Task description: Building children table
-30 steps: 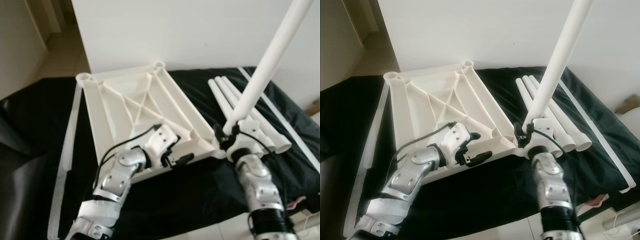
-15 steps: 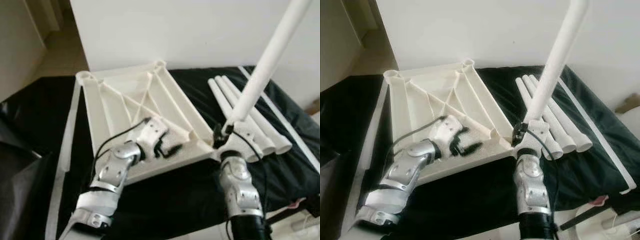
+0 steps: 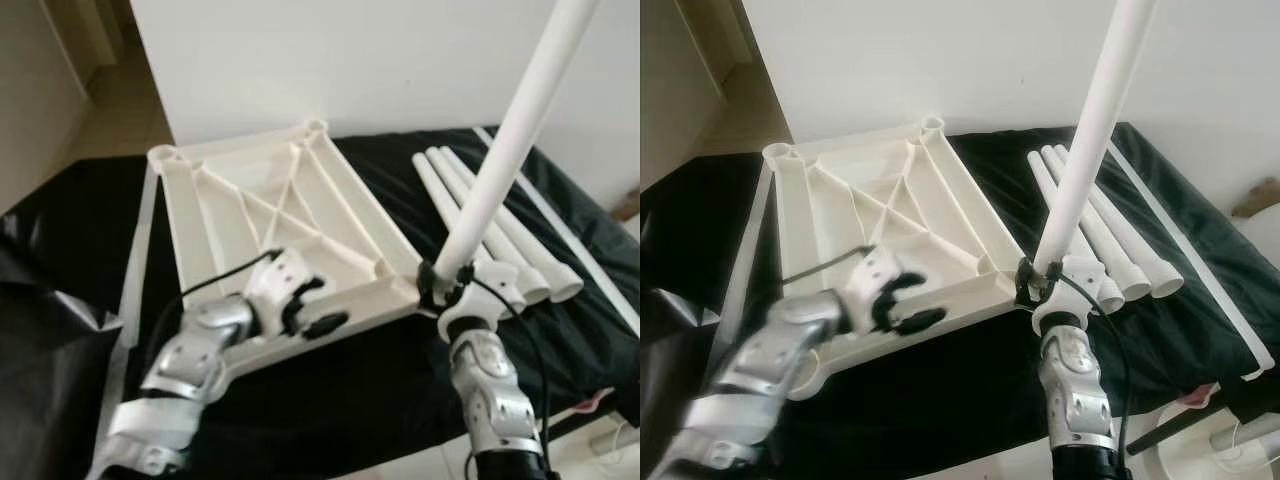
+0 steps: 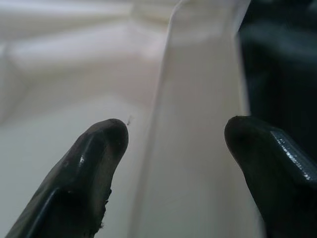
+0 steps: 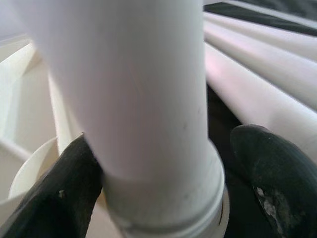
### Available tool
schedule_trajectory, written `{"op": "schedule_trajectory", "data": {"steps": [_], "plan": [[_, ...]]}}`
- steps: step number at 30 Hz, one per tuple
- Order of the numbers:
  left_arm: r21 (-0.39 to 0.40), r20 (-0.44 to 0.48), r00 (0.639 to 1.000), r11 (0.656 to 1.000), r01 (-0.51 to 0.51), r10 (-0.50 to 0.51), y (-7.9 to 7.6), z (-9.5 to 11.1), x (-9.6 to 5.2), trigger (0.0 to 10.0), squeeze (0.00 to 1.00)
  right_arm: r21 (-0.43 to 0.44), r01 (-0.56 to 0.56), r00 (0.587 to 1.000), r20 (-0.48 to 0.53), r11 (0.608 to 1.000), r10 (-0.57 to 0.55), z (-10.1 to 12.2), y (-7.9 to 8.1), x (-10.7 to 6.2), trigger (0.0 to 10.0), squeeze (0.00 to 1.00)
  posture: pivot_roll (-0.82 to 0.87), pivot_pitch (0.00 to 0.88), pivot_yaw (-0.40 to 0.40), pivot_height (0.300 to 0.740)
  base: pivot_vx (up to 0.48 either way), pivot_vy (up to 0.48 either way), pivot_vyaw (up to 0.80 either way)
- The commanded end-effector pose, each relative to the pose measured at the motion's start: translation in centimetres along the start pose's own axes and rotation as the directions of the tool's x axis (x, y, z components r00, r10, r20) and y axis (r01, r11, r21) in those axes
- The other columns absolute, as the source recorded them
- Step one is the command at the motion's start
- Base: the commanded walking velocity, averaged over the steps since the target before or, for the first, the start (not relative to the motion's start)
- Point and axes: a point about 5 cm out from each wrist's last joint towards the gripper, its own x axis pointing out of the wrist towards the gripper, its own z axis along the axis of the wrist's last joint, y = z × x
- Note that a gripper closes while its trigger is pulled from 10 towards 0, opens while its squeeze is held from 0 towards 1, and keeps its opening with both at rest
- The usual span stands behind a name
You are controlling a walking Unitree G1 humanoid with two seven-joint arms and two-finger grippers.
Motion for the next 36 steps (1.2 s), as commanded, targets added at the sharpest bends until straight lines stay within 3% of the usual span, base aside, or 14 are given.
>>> {"op": "schedule_trajectory", "data": {"steps": [1, 5, 9, 11, 14, 16, 24, 26, 28, 29, 30, 32, 33, 36], "plan": [[-0.012, -0.024, 0.999, 1.0, 0.021, -0.022, 0.1, -0.7, -0.2, 10.0, 0.0, 0.016, -0.051, 0.998, -0.02, 0.999, 0.051, -0.4, 0.7, -0.3, 10.0, 0.0, -0.06, 0.0, 0.006, 0.74, 0.0, 0.0, 0.0], [-0.024, -0.053, 0.998, 0.999, -0.035, 0.034, 1.5, -1.1, -1.4, 10.0, 0.0, 0.03, -0.1, 0.995, -0.027, 0.995, 0.1, -0.8, 1.4, -0.8, 10.0, 0.0, -0.06, 0.0, 0.009, 0.74, 0.0, 0.0, 0.0], [-0.02, -0.062, 0.997, 0.999, -0.048, 0.047, 1.9, -1.2, -1.9, 10.0, 0.0, 0.033, -0.111, 0.993, -0.03, 0.993, 0.112, -0.9, 1.5, -0.9, 10.0, 0.0, -0.06, 0.0, 0.011, 0.74, 0.0, 0.0, 0.0], [-0.025, -0.072, 0.996, 0.998, -0.05, 0.048, 2.9, -1.2, -3.5, 10.0, 0.0, 0.024, -0.127, 0.991, -0.039, 0.992, 0.128, -1.2, 1.4, -1.2, 10.0, 0.0, -0.07, 0.0, 0.018, 0.74, 0.0, 0.0, 0.0], [-0.03, -0.072, 0.996, 0.999, -0.046, 0.043, 3.3, -1.1, -4.5, 10.0, 0.0, 0.02, -0.13, 0.99, -0.044, 0.991, 0.131, -1.4, 1.2, -1.4, 10.0, 0.0, -0.07, 0.0, 0.018, 0.74, 0.0, 0.0, 0.0], [-0.06, -0.059, 0.998, 0.998, -0.026, 0.022, 3.8, -0.8, -6.3, 10.0, 0.0, 0.019, -0.136, 0.989, -0.053, 0.99, 0.137, -1.5, 0.6, -1.6, 10.0, 0.0, -0.06, 0.0, 0.021, 0.74, 0.0, 0.0, 0.0], [-0.14, -0.083, 0.995, 0.989, 0.041, -0.053, 3.9, -1.4, -9.7, 10.0, 0.0, -0.011, -0.19, 0.978, -0.088, 0.982, 0.189, -1.9, 0.3, -2.2, 10.0, 0.0, -0.06, 0.0, 0.024, 0.74, 0.0, 0.0, 0.0], [-0.14, -0.083, 0.995, 0.989, 0.041, -0.053, 3.9, -1.4, -9.7, 10.0, 0.0, -0.011, -0.19, 0.978, -0.088, 0.982, 0.189, -1.9, 0.3, -2.2, 10.0, 0.0, -0.06, 0.0, 0.024, 0.74, 0.0, 0.0, 0.0], [-0.149, -0.082, 0.997, 0.989, -0.013, 0.001, 4.7, -1.6, -10.2, 10.0, 0.0, -0.015, -0.191, 0.978, -0.092, 0.981, 0.189, -2.1, 0.2, -2.3, 10.0, 0.0, -0.06, 0.0, 0.023, 0.74, 0.0, 0.0, 0.0], [-0.146, -0.08, 0.988, 0.979, -0.141, 0.13, 6.3, -1.7, -10.8, 10.0, 0.0, -0.015, -0.183, 0.979, -0.095, 0.983, 0.18, -2.2, 0.1, -2.5, 10.0, 0.0, -0.06, 0.0, 0.02, 0.74, 0.0, 0.0, 0.0], [-0.146, -0.08, 0.988, 0.979, -0.141, 0.13, 6.3, -1.7, -10.8, 10.0, 0.0, -0.015, -0.183, 0.979, -0.095, 0.983, 0.18, -2.2, 0.1, -2.5, 10.0, 0.0, -0.06, 0.0, 0.02, 0.74, 0.0, 0.0, 0.0], [-0.126, -0.085, 0.937, 0.93, -0.346, 0.338, 8.6, -1.8, -11.5, 10.0, 0.0, -0.012, -0.176, 0.98, -0.1, 0.984, 0.174, -2.3, 0.1, -2.7, 10.0, 0.0, -0.06, 0.002, 0.018, 0.74, 0.0, 0.0, 0.0], [-0.126, -0.085, 0.937, 0.93, -0.346, 0.338, 8.6, -1.8, -11.5, 10.0, 0.0, -0.012, -0.176, 0.98, -0.1, 0.984, 0.174, -2.3, 0.1, -2.7, 10.0, 0.0, -0.06, 0.002, 0.018, 0.74, 0.0, 0.0, 0.0], [-0.072, -0.148, 0.879, 0.882, -0.467, 0.453, 9.7, -2.4, -12.2, 10.0, 0.0, -0.008, -0.178, 0.979, -0.102, 0.984, 0.177, -2.3, 0.2, -2.7, 10.0, 0.0, -0.06, 0.007, 0.016, 0.74, 0.0, 0.0, 0.0]]}}
